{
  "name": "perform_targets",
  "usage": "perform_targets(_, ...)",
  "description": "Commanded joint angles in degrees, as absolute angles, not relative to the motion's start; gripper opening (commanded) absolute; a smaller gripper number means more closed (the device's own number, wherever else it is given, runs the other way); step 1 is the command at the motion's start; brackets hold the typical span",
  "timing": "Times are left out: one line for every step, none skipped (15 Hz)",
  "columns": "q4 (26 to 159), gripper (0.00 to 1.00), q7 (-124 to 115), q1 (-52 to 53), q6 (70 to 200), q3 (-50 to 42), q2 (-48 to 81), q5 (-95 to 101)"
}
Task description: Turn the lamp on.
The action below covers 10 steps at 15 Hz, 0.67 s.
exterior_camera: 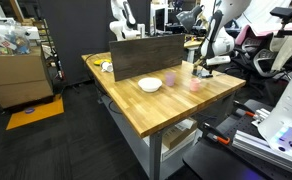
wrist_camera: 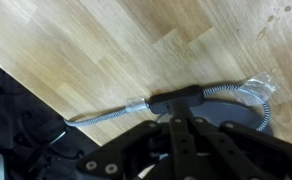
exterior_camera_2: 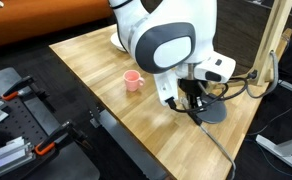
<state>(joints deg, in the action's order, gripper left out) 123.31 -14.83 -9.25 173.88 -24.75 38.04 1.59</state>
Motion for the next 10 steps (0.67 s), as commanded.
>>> perform_targets(122.9, 0.00, -13.3, -8.7, 175.6, -25.7, 38.5, 0.4)
perform_targets(122.8, 0.00, -13.3, -8.7, 175.5, -25.8, 38.6, 0.4)
perform_targets(122.8, 0.00, -13.3, -8.7, 175.5, -25.8, 38.7, 0.4)
perform_targets(122.9, 0.00, -13.3, -8.7, 175.5, -25.7, 38.6, 0.4)
perform_targets(123.0, 0.00, -13.2, -8.7, 175.5, -25.6, 38.6, 0.4)
perform_targets(123.1, 0.00, -13.2, -8.6, 175.4, -25.6, 38.5, 0.5)
perform_targets(123.0, 0.00, -13.3, -8.5, 175.3, -25.7, 38.7, 0.4)
perform_targets(122.8, 0.00, -13.4, -8.5, 175.2, -25.8, 38.9, 0.4)
perform_targets(122.6, 0.00, -13.5, -8.5, 175.1, -25.8, 39.2, 0.3)
perform_targets(122.5, 0.00, -13.5, -8.5, 175.0, -25.7, 39.3, 0.3)
